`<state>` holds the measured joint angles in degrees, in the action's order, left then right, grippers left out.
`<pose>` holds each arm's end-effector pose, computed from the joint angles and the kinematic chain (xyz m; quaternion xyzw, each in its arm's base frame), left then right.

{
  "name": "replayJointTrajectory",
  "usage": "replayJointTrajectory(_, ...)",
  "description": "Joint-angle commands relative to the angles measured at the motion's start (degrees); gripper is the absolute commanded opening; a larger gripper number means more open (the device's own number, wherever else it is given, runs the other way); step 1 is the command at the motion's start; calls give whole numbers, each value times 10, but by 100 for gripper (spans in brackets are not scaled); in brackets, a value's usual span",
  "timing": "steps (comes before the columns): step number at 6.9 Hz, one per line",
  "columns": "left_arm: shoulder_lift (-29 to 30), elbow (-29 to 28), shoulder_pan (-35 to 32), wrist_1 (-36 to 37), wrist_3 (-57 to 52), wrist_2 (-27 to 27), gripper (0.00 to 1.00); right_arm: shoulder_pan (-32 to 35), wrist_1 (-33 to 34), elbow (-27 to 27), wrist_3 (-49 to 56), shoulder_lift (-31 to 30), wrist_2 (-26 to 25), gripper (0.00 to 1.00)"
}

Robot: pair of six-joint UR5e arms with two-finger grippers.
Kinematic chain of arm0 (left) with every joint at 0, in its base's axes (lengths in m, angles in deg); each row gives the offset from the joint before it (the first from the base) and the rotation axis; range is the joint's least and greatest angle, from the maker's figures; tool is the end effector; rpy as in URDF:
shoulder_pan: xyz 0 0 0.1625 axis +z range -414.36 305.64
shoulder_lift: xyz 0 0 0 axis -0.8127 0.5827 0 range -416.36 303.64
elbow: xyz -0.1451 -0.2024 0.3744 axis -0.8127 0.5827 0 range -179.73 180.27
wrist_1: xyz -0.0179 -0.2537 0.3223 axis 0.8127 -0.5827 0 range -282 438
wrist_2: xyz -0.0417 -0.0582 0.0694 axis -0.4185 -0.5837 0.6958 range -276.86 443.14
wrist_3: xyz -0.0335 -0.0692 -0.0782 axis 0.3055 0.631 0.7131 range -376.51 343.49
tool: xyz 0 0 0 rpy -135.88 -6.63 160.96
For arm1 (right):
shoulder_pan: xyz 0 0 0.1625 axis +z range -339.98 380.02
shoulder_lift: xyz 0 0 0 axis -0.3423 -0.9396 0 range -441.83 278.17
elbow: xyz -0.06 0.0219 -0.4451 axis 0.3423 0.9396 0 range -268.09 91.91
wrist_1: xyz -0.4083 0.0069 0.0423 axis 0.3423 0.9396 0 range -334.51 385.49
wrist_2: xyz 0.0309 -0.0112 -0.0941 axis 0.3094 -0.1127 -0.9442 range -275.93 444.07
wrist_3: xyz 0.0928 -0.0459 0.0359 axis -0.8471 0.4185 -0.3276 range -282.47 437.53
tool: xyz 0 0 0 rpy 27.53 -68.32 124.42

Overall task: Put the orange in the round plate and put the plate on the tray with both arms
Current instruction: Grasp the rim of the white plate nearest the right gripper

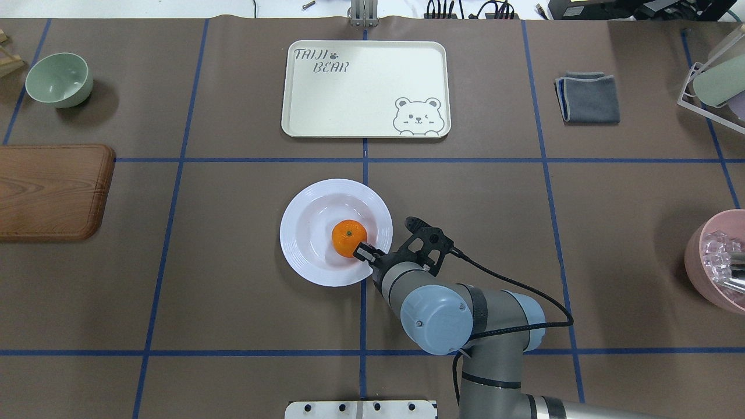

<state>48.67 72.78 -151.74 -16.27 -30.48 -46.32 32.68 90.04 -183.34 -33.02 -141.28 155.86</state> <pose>-0.1411 -0.5938 0.6948 0.0772 0.3289 0.0594 0.9393 -0.6294 -0.3130 0.2852 0.1013 -0.5111 0.3201 0.7912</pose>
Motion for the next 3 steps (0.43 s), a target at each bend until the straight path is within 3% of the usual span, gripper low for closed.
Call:
replayJointTrajectory(1, 0, 0, 0, 0, 0, 0, 98, 0, 1, 12, 1, 1, -1, 43)
replayJointTrajectory(2, -1, 0, 0, 0, 0, 0, 98, 0, 4, 13, 2, 10, -1, 38)
replayJointTrajectory(3, -3, 1, 0, 0, 0, 0, 98, 0, 5, 13, 3, 18, 0, 13)
